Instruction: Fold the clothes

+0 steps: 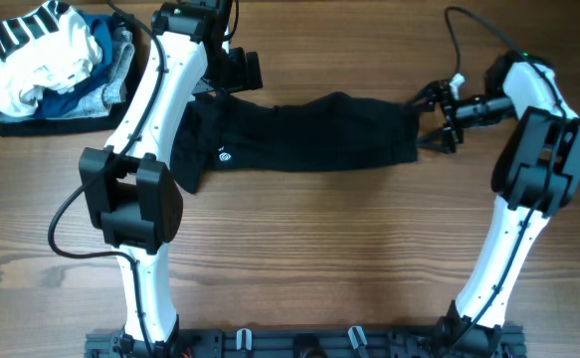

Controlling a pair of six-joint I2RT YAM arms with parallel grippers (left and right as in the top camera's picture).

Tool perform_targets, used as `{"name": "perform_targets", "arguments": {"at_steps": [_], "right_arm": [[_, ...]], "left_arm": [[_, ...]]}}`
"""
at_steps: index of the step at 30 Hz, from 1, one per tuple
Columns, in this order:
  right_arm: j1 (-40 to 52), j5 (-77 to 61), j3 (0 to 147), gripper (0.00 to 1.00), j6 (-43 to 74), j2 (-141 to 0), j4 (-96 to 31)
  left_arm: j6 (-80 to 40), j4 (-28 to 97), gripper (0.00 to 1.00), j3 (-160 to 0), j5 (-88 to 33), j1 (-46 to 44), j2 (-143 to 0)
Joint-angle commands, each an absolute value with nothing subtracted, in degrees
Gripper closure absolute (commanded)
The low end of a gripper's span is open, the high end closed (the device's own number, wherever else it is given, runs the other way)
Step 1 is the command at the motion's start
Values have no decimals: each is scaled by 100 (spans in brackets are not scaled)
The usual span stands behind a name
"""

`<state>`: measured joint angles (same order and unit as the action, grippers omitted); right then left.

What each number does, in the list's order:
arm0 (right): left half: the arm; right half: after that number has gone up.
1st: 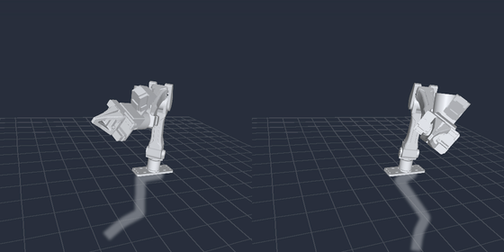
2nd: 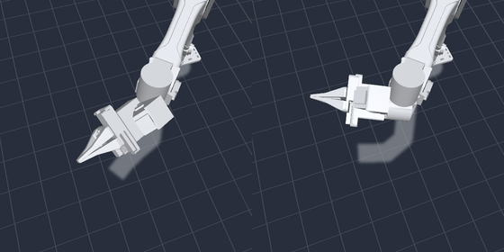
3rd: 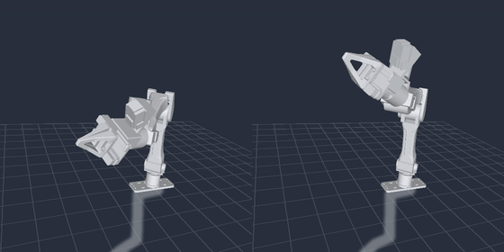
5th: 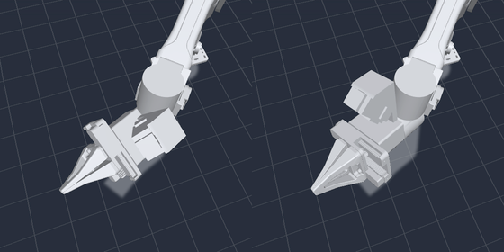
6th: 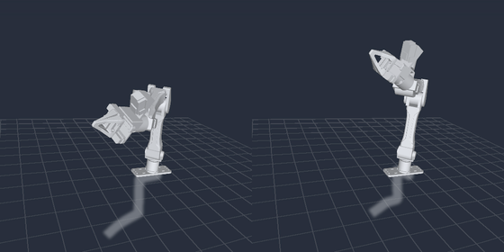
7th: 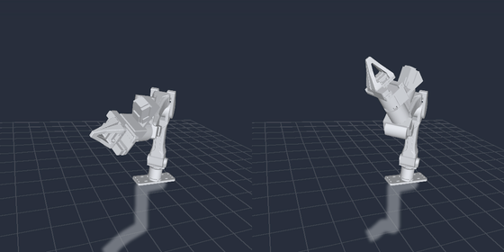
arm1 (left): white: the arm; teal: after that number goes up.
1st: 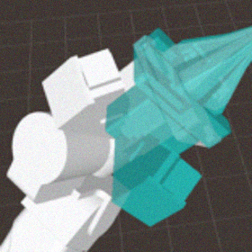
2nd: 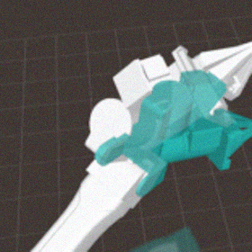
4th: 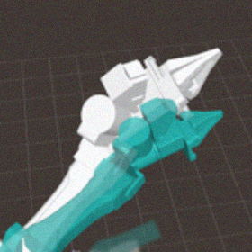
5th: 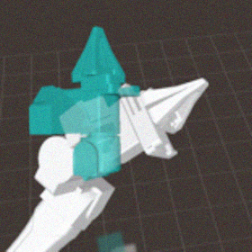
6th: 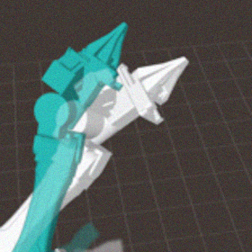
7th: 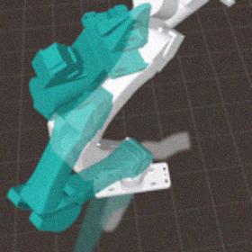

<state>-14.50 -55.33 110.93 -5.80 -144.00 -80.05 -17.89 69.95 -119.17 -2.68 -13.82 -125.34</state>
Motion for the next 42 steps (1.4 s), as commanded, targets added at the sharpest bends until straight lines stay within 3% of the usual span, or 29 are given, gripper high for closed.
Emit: {"name": "perform_targets", "arguments": {"at_steps": [1, 4, 5, 7, 8, 10, 12, 16, 20, 26, 27, 42], "right_arm": [[-993, -5245, 10940, 0, -631, -14595, -7640], [-803, -5415, 10940, 3, -709, -14595, -7537], [-770, -5413, 10940, 14, -707, -14595, -7505], [-768, -5411, 10940, 80, -655, -14595, -7500], [-779, -5411, 10940, 96, -578, -14595, -7498], [-829, -5411, 10940, 96, -554, -14595, -7476], [-869, -5384, 10943, 96, -526, -14593, -7430], [-862, -4705, 10960, 95, -233, -14525, -7325], [-733, -3940, 10965, 95, 43, -14276, -7164], [-392, -3138, 11266, 95, 322, -13758, -7074], [-320, -3033, 11266, 96, 320, -13675, -7078], [578, -1839, 11266, 96, 360, -12615, -7634]], "left_arm": [[-1691, 7013, 0, -12003, -213, -1378, -12405], [-1671, 7013, 0, -12003, -211, -1378, -12405], [-1671, 7013, 0, -12003, -211, -1378, -12405], [-1671, 7015, 0, -12003, -211, -1376, -12405], [-1671, 7015, 0, -12003, -211, -1376, -12405], [-1669, 7017, 2, -12003, -211, -1378, -12405], [-1673, 7024, 11, -12003, -213, -1378, -12405], [-1673, 6993, 12, -12003, -211, -1376, -12405], [-1671, 6991, 0, -12003, -209, -1372, -12405], [-1671, 6991, 4, -12003, -196, -1361, -12405], [-1667, 6989, 0, -12003, -180, -1361, -12405], [-1673, 6919, 0, -12003, -167, -1225, -12405]]}}
